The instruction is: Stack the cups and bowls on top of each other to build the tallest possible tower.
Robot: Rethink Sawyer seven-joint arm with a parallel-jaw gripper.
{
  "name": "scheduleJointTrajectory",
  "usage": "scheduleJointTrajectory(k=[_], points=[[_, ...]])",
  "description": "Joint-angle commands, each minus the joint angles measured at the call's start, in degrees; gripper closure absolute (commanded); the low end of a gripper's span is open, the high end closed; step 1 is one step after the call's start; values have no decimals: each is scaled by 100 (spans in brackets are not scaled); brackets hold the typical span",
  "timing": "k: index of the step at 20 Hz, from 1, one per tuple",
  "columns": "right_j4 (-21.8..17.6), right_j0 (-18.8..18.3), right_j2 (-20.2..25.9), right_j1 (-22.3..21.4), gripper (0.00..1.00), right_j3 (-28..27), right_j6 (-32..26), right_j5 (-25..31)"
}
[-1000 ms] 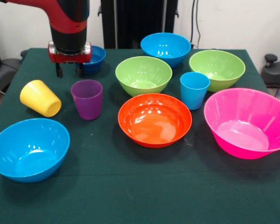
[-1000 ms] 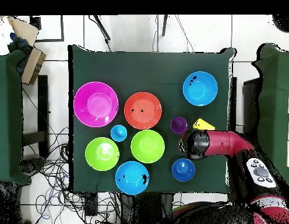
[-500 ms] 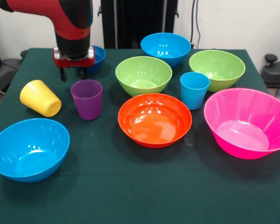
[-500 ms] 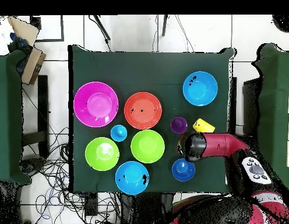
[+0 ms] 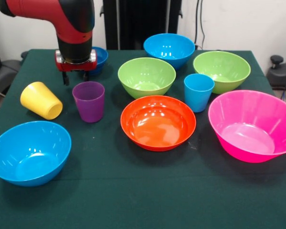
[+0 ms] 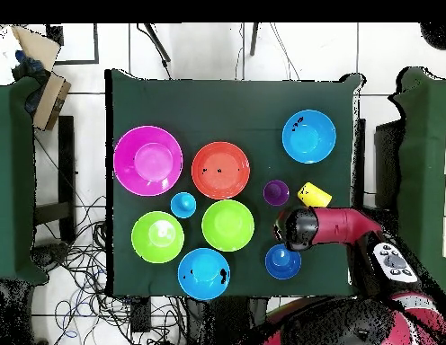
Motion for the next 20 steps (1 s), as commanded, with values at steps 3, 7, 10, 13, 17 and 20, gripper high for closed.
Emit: scheduleJointTrajectory(k=[3, 7, 10, 13, 17, 20], points=[[-412, -50, 421, 134, 0, -138, -353, -471], [-449, -58, 409, 175, 0, -150, -324, -522], [-448, -51, 412, 161, 0, -150, -334, -501], [-450, -44, 408, 155, 0, -154, -338, -488], [-454, -34, 398, 153, 0, -152, -327, -489], [-439, -32, 404, 141, 0, -156, -337, -458]])
